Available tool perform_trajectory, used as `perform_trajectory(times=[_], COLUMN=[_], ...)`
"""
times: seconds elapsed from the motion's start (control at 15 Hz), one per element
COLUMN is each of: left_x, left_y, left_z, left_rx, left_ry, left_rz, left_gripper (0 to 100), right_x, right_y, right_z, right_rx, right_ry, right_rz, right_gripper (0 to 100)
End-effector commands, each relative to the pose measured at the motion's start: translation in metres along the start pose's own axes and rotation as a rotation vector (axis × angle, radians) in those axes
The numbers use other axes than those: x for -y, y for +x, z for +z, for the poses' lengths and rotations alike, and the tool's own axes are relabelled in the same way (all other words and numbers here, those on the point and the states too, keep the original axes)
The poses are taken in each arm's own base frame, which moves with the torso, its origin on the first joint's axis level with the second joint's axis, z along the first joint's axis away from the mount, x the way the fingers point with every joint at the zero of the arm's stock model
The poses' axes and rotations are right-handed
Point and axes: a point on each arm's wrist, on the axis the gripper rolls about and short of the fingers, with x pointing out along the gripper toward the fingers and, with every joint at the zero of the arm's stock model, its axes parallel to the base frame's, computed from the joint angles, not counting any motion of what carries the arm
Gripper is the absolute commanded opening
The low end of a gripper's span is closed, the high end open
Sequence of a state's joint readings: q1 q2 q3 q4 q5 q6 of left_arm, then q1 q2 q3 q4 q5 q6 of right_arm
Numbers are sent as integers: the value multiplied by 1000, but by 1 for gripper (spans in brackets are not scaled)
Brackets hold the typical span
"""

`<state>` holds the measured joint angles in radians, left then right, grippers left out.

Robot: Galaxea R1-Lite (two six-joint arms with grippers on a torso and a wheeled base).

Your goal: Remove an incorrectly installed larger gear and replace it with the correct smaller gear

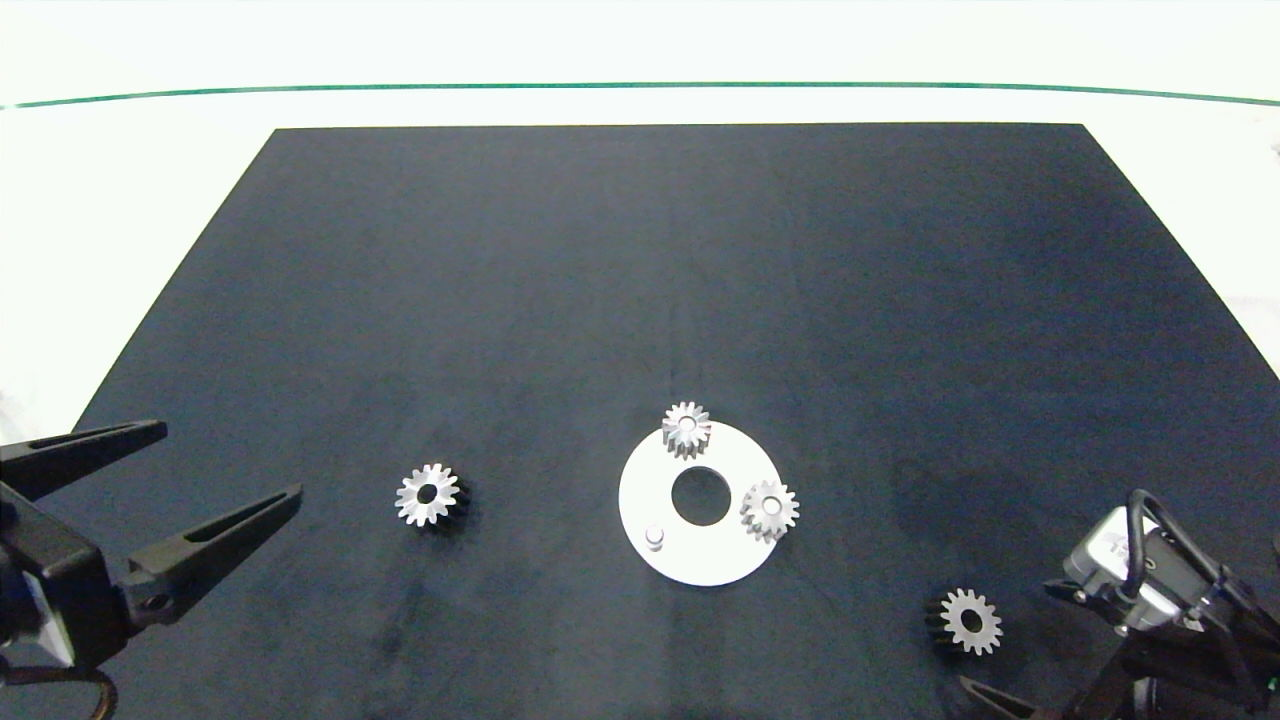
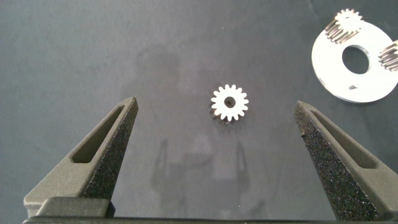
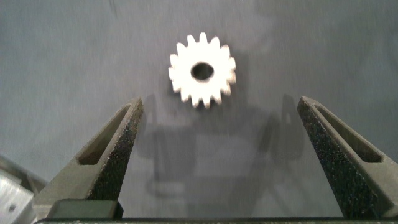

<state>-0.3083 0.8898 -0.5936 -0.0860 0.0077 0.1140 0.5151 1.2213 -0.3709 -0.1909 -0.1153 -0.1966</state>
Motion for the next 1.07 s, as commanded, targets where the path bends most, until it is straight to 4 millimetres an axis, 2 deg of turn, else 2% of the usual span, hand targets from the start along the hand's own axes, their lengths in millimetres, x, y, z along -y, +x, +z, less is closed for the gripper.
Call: perform_trajectory(times=[0.07, 0.6, 1.07], left_x=[0, 0, 1], left_y=[-1, -1, 1], left_z=[-1, -4, -7], left_rx=[1, -8, -22], left_ry=[1, -1, -1], left_rz=[2, 1, 1], left_gripper=[100, 100, 100], right_x=[-3, -5, -11], right_y=[20, 38, 35], right_z=[2, 9, 10], right_rx=[-23, 0, 13], right_ry=[-11, -7, -30], right_rz=[0, -23, -30], right_gripper=[100, 100, 85])
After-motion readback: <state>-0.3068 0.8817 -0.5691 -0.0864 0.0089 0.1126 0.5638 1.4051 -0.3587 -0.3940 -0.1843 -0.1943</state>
